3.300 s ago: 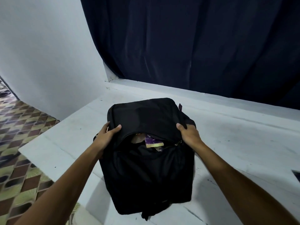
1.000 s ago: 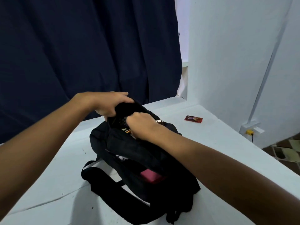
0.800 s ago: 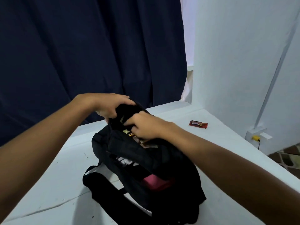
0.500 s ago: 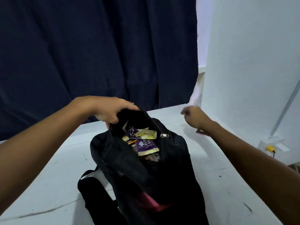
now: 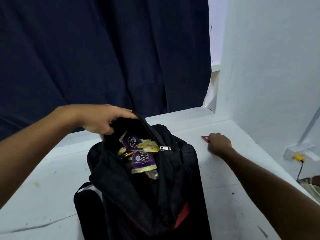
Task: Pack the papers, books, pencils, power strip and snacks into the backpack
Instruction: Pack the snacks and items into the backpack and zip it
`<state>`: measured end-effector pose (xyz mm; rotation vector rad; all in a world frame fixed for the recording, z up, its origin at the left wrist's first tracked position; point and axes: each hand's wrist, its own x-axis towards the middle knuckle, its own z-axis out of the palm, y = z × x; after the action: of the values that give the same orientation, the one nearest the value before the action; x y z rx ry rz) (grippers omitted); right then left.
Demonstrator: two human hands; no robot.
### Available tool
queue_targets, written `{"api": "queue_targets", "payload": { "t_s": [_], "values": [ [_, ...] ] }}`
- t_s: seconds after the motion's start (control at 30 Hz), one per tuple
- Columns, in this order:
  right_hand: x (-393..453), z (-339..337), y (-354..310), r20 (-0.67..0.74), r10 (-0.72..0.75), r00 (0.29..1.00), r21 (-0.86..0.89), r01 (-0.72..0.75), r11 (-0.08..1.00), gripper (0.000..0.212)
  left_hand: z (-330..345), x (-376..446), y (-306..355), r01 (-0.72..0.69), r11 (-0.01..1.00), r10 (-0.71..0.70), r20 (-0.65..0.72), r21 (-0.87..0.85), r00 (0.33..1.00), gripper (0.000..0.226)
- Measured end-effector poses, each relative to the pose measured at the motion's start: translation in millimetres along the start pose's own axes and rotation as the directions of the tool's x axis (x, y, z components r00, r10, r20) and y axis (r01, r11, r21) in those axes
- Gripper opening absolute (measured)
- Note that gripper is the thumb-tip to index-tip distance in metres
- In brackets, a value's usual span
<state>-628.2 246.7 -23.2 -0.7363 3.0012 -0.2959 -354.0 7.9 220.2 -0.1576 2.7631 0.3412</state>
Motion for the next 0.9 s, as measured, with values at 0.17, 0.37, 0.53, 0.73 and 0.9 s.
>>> {"api": "queue_targets", "payload": {
  "t_s": [0.17,0.37,0.53,0.73,0.9],
  "values": [
    [-16.3,-83.9,-58.8,-0.172,0.006,0.985,0.801,0.136,0.583,0.019,1.0,-0.7,6.5,0.029,0.995,-0.03,-0.004,-0.092,1.0,0.086],
    [-89.9,-197.6,-118.0,-0.055,-0.651,0.757,0.965,0.207,0.159,0.024,-0.2,-3.9,3.7,0.091,0.992,-0.092,-0.003,-0.084,0.996,0.085],
    [-148.8,-196.5,-158.4,0.224,-0.771,0.596,0.475,0.624,0.62,0.013,-0.5,-8.0,13.3,0.139,0.99,-0.139,-0.004,-0.018,0.99,0.085],
    [-179.4,-106.1,-204.6,-0.107,-0.757,0.645,-0.292,0.707,0.644,0.032,4.6,-15.1,14.1,0.11,0.992,-0.107,-0.054,0.056,0.993,0.085],
    [-178.4,-100.6,-195.3,-0.04,-0.807,0.589,-0.249,0.777,0.579,0.033,26.3,-30.0,25.0,0.102,0.989,-0.089,-0.123,0.105,0.988,0.081]
  ]
}}
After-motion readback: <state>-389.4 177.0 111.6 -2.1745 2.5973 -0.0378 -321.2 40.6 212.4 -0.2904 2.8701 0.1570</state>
